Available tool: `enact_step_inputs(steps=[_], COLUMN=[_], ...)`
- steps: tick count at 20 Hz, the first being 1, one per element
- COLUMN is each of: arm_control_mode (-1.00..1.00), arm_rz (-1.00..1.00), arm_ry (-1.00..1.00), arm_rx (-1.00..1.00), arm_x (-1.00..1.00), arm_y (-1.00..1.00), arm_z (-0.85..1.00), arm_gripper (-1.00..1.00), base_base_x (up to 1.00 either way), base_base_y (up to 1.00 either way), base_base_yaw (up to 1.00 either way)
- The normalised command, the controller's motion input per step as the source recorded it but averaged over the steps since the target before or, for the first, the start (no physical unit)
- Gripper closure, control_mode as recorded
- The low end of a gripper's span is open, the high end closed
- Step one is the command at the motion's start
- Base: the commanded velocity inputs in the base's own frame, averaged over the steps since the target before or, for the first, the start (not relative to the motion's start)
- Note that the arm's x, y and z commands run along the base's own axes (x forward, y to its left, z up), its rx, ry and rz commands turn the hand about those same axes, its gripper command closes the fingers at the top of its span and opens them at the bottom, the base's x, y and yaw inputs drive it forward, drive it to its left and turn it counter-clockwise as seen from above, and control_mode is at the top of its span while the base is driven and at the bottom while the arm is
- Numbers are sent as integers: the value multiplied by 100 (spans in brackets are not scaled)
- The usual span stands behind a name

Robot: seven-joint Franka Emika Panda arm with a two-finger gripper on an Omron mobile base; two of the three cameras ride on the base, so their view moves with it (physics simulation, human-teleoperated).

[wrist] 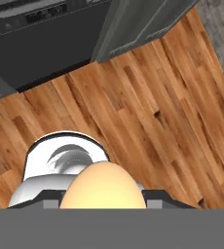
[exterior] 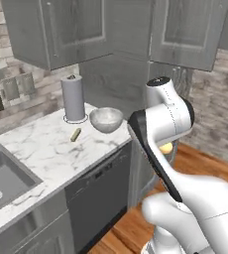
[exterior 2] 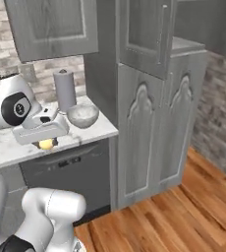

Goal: Pick the egg and butter from the fridge and place them by the bowl for mixing.

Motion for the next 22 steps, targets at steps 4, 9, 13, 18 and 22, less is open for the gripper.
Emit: enact_step_inputs(steps=[4,9,13,18,22], arm_control_mode=[100,100,100,100,100], arm_rz=[0,0,0,0,0], arm_ry=[0,0,0,0,0], arm_rx=[0,0,0,0,0], arm_x=[0,0,0,0,0], arm_y=[0,0,0,0,0], arm_z=[0,0,0,0,0], arm_gripper=[100,100,100,100,100], base_base_x=[49,54,57,60,61], base_base_y=[0,0,-11,-26,-40], base_base_yaw=[66,61,52,39,19])
